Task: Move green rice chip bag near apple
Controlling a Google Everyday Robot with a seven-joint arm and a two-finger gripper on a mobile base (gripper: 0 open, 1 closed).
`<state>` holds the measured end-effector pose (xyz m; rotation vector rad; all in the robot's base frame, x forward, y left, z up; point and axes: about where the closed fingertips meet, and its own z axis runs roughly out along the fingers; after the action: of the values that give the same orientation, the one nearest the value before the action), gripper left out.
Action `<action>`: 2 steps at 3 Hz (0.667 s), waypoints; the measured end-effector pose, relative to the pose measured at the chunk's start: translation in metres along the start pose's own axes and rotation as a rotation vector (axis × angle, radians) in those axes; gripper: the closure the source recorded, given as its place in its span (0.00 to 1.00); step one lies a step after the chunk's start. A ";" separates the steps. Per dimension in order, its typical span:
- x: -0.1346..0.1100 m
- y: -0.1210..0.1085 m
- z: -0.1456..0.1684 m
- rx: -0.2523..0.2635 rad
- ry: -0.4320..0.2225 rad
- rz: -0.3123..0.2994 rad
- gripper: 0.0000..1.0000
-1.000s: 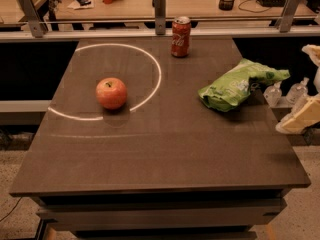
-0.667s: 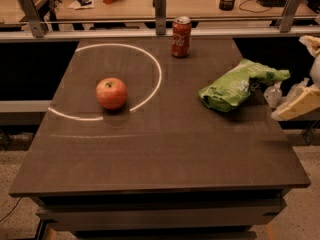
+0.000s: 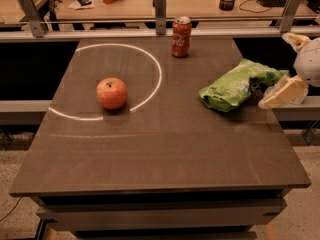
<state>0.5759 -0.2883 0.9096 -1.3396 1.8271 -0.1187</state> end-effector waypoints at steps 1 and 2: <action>-0.005 -0.002 0.021 -0.029 -0.030 -0.001 0.00; -0.011 0.004 0.038 -0.079 -0.030 -0.018 0.00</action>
Offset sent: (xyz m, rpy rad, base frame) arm 0.0298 0.0388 -0.0320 0.0019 0.0873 0.1149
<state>0.5988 -0.2630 0.8895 -1.4053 1.8113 -0.0361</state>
